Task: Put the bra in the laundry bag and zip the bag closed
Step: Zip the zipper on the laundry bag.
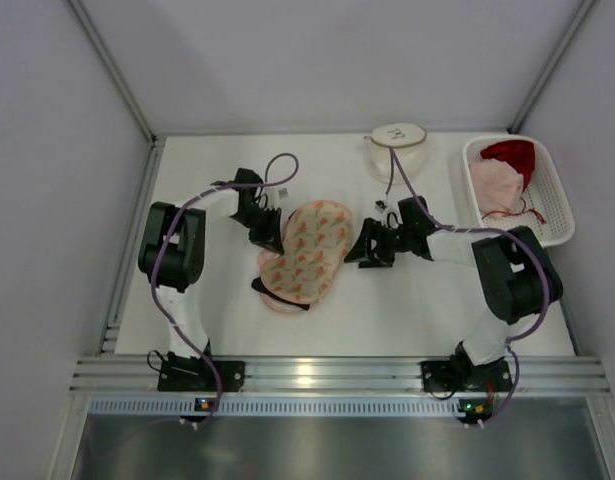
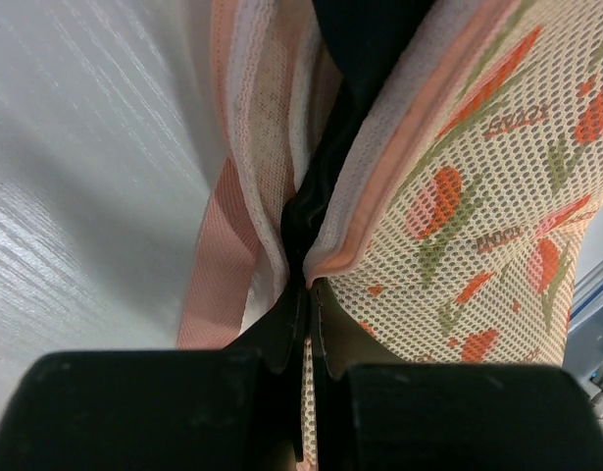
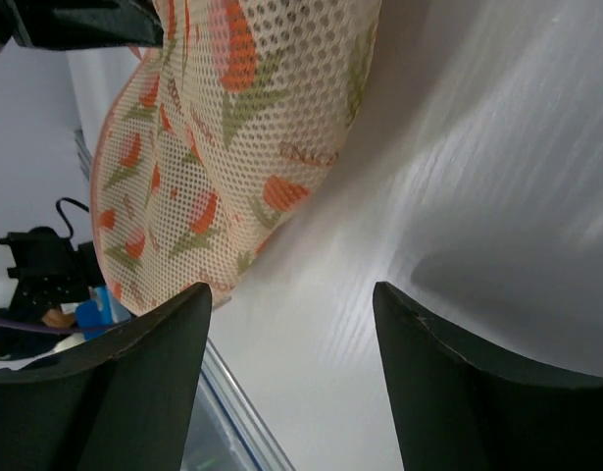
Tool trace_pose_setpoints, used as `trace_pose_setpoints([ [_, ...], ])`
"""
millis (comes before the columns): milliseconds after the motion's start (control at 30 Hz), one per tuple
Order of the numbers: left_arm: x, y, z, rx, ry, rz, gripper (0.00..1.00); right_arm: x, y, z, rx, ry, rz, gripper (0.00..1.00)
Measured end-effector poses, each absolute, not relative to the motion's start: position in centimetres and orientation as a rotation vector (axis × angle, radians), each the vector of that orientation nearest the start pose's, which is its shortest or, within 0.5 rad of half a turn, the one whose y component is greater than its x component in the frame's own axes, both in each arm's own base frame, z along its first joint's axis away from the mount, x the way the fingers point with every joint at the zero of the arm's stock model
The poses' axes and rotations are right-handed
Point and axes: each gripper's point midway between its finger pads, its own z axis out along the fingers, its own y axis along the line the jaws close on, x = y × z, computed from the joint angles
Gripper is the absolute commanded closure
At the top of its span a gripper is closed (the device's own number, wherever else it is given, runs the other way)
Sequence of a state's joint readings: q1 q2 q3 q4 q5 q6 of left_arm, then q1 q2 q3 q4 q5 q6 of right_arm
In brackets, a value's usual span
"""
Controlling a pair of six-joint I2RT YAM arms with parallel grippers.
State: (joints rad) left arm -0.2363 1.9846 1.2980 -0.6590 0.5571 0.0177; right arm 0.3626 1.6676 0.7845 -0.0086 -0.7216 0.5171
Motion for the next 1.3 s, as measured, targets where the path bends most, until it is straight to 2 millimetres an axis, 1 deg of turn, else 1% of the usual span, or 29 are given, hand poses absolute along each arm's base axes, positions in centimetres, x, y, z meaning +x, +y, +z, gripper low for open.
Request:
trace_pose_setpoints([
  [33,33.1,-17.5,1.9,0.441,2.833,-0.854,1.0,27.3,24.7,5.1,-0.111,2.565,1.289,0.37],
  [67,33.1,-17.5,1.9,0.429,2.837,-0.856,1.0,27.6,25.2,5.0,-0.083,2.553,1.33,0.39],
  [133,33.1,-17.5,1.8,0.414,2.844,-0.86,1.0,28.1,26.0,4.5,-0.022,2.537,1.4,0.42],
  [200,33.1,-17.5,1.8,0.396,2.85,-0.864,1.0,28.2,26.6,4.0,0.04,2.525,1.462,0.42],
  [300,33.1,-17.5,1.8,0.36,2.86,-0.877,1.0,28.0,27.5,4.1,0.081,2.493,1.539,0.43],
  [500,33.2,-17.5,1.8,0.308,2.874,-0.904,1.0,26.7,29.8,4.1,0.066,2.467,1.651,0.46],
  [600,33.2,-17.5,1.8,0.282,2.885,-0.912,1.0,26.2,30.5,4.1,0.065,2.466,1.686,0.62],
  [633,33.2,-17.5,1.8,0.278,2.887,-0.914,1.0,26.1,30.7,4.2,0.069,2.467,1.695,0.77],
  [667,33.3,-17.5,1.8,0.273,2.888,-0.916,1.0,26.1,30.8,4.2,0.069,2.465,1.703,0.84],
  [700,33.3,-17.5,1.8,0.269,2.891,-0.917,0.99,26.0,31.0,4.3,0.069,2.464,1.71,0.98],
  [733,33.3,-17.5,1.8,0.271,2.89,-0.917,0.96,26.0,31.0,4.4,0.073,2.463,1.717,1.0],
  [767,33.3,-17.4,1.8,0.274,2.888,-0.917,0.93,26.0,31.1,4.5,0.079,2.463,1.722,1.0],
  [800,33.3,-17.4,1.9,0.282,2.883,-0.914,0.85,26.0,31.1,4.5,0.082,2.464,1.722,1.0],
  [867,33.5,-17.3,2.1,0.333,2.861,-0.893,0.75,26.0,31.1,4.4,0.085,2.47,1.721,1.0],
  [900,33.6,-17.1,2.4,0.37,2.84,-0.873,0.62,26.0,31.1,4.5,0.088,2.475,1.719,1.0],
  [967,33.9,-16.5,3.4,0.459,2.785,-0.811,0.5,26.2,31.2,4.8,0.078,2.476,1.715,1.0],
  [1000,34.3,-16.2,4.5,0.502,2.741,-0.777,0.39,26.2,31.2,4.9,0.073,2.479,1.712,1.0],
  [1100,35.4,-15.6,8.6,0.612,2.581,-0.695,0.36,26.6,31.4,5.9,0.039,2.467,1.71,1.0],
  [1167,35.7,-15.5,12.6,0.706,2.431,-0.645,0.36,26.7,31.5,6.3,0.022,2.463,1.711,1.0],
  [1233,35.4,-15.6,15.8,0.811,2.302,-0.593,0.38,26.7,31.5,6.3,0.01,2.466,1.708,1.0],
  [1300,34.3,-16.6,18.7,0.961,2.161,-0.54,0.42,26.6,31.4,6.2,0.009,2.478,1.702,1.0],
])
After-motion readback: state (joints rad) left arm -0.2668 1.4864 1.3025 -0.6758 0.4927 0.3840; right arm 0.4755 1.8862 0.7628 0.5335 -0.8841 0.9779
